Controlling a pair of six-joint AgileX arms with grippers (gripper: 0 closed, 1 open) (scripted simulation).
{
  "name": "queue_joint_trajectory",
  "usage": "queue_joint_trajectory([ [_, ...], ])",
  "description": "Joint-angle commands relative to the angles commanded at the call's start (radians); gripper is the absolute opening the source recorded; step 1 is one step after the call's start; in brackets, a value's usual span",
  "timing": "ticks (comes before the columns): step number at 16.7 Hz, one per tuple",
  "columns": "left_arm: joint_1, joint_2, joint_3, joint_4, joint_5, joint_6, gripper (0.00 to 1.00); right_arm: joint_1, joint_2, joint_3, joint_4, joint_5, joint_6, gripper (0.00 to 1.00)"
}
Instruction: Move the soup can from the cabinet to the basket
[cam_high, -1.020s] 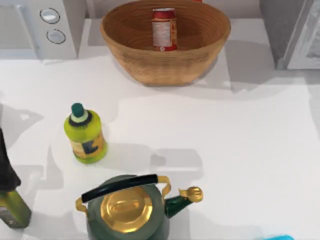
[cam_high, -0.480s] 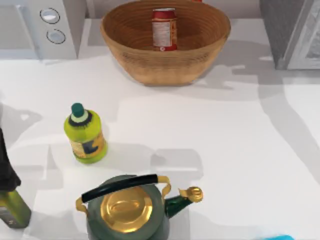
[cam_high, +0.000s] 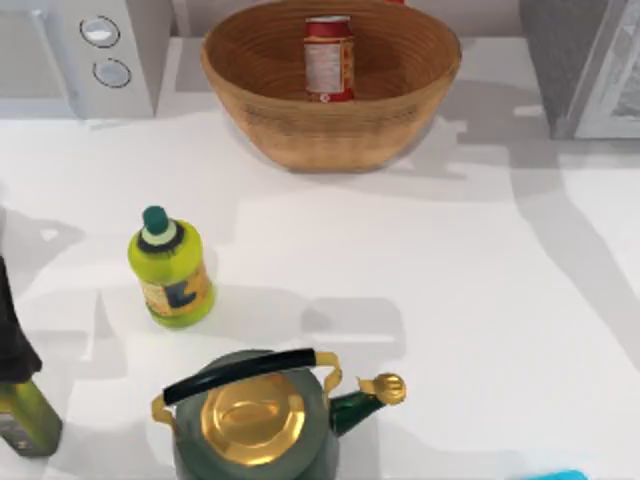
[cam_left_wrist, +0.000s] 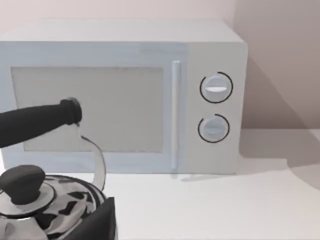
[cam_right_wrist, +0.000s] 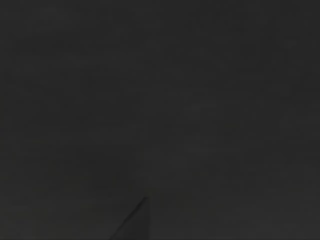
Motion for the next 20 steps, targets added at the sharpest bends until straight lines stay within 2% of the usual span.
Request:
queue_joint_trajectory([
  [5, 0.000, 0.000, 0.000, 0.000, 0.000, 0.000, 1.00, -0.059, 0.109, 0.074, 0.034, -0.056, 0.002, 1.00],
  [12, 0.000, 0.000, 0.000, 0.000, 0.000, 0.000, 1.00, -0.061, 0.070, 0.034, 0.039, -0.062, -0.001, 1.00],
  [16, 0.000, 0.000, 0.000, 0.000, 0.000, 0.000, 1.00, -0.101, -0.062, -0.145, 0.073, -0.094, -0.003, 1.00],
  [20, 0.000, 0.000, 0.000, 0.000, 0.000, 0.000, 1.00, -0.161, -0.281, -0.428, 0.135, -0.152, -0.005, 1.00],
])
